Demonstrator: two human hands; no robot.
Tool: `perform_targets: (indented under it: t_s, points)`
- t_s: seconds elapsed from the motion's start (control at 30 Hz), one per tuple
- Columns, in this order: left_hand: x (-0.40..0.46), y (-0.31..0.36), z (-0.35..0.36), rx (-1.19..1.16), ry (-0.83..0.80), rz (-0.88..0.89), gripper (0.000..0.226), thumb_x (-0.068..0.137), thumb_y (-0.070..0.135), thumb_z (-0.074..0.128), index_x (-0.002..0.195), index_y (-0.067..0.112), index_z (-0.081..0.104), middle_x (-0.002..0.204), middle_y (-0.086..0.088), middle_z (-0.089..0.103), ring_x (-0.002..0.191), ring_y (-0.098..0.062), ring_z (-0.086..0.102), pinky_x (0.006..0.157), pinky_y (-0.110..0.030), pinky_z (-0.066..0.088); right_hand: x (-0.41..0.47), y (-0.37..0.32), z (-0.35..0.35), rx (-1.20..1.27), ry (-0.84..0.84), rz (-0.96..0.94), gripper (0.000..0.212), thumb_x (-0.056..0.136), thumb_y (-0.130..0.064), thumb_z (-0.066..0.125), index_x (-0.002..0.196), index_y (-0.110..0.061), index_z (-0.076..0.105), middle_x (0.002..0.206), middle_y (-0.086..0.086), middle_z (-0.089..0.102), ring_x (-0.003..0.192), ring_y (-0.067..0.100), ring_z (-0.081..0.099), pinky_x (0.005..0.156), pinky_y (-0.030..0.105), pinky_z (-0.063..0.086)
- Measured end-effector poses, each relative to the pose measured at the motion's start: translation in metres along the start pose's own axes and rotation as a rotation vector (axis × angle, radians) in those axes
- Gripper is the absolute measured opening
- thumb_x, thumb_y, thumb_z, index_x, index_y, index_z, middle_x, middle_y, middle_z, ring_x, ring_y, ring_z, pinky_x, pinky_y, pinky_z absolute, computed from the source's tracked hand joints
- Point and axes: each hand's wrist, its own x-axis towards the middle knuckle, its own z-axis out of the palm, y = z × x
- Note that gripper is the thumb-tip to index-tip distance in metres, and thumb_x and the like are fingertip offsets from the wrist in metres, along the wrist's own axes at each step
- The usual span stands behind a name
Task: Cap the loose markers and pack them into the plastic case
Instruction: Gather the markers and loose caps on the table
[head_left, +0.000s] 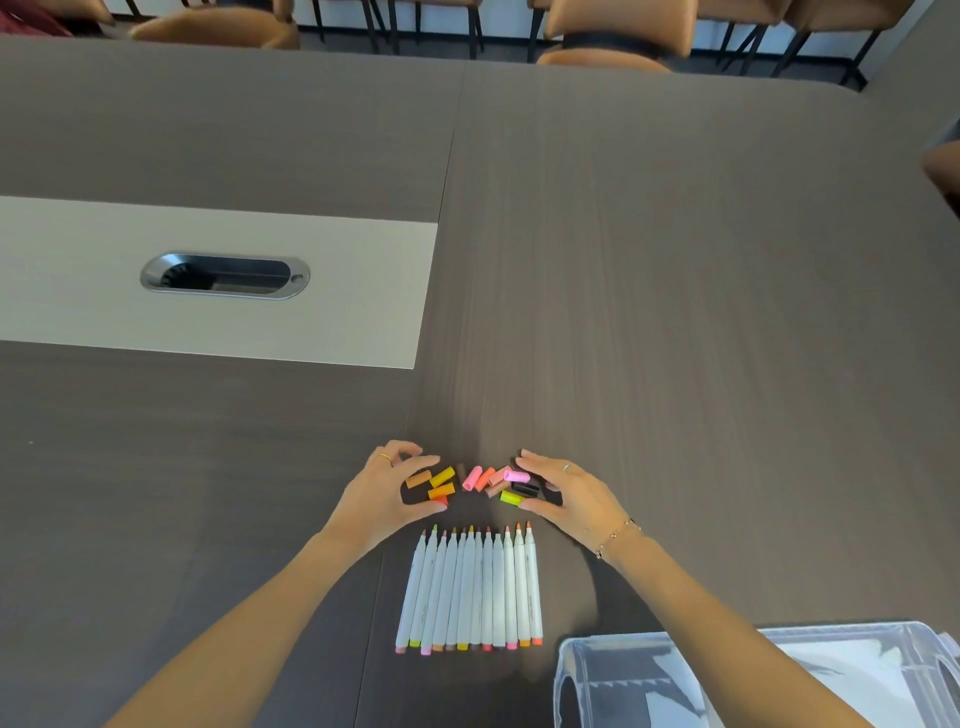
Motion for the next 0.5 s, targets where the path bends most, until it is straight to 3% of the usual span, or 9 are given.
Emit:
perform_targets:
  t_s: [0.1,0.27,0.4,0.5]
  points:
    - [0.001,0.002,0.003,-0.086,-0.059,-0.032,0.049,0.078,0.045,0.071,0.123,0.032,0.058,0.127,0.012,0.043,0.107,-0.004,0.047,0.090,-0.010,0.040,0.001,-0.007,0.001,-0.027,-0.025,-0.024,0.046,0.090,-0.032,0.059,0.134,-0.032,0.047,0.139,-0.011,0.049,0.124,0.012,0.048,0.103,0.022,0.039]
    - [0.007,0.016,0.009,-0.124,-0.050,-0.029,0.040,0.082,0.038,0.070,0.120,0.028,0.061,0.123,0.008,0.047,0.102,-0.007,0.050,0.089,-0.014,0.046,0.005,-0.020,0.008,-0.055,-0.009,-0.042,0.036,0.092,-0.025,0.057,0.128,-0.030,0.054,0.135,-0.010,0.053,0.122,0.013,0.051,0.102,0.022,0.040]
    - [0.002,0.022,0.008,-0.094,-0.027,0.004,0.049,0.083,0.044,0.067,0.129,0.033,0.053,0.132,0.011,0.043,0.113,-0.006,0.047,0.094,-0.015,0.043,0.002,-0.021,0.007,-0.040,0.016,-0.018,0.043,0.091,-0.029,0.058,0.133,-0.030,0.049,0.141,-0.009,0.046,0.127,0.013,0.046,0.104,0.023,0.038]
    - [-0.005,0.021,-0.002,-0.123,0.034,-0.039,0.057,0.081,0.047,0.066,0.134,0.033,0.048,0.135,0.011,0.042,0.119,-0.007,0.046,0.097,-0.024,0.047,-0.011,-0.017,-0.001,-0.018,0.065,0.033,0.046,0.091,-0.033,0.057,0.136,-0.028,0.045,0.143,-0.008,0.044,0.128,0.012,0.045,0.104,0.021,0.037]
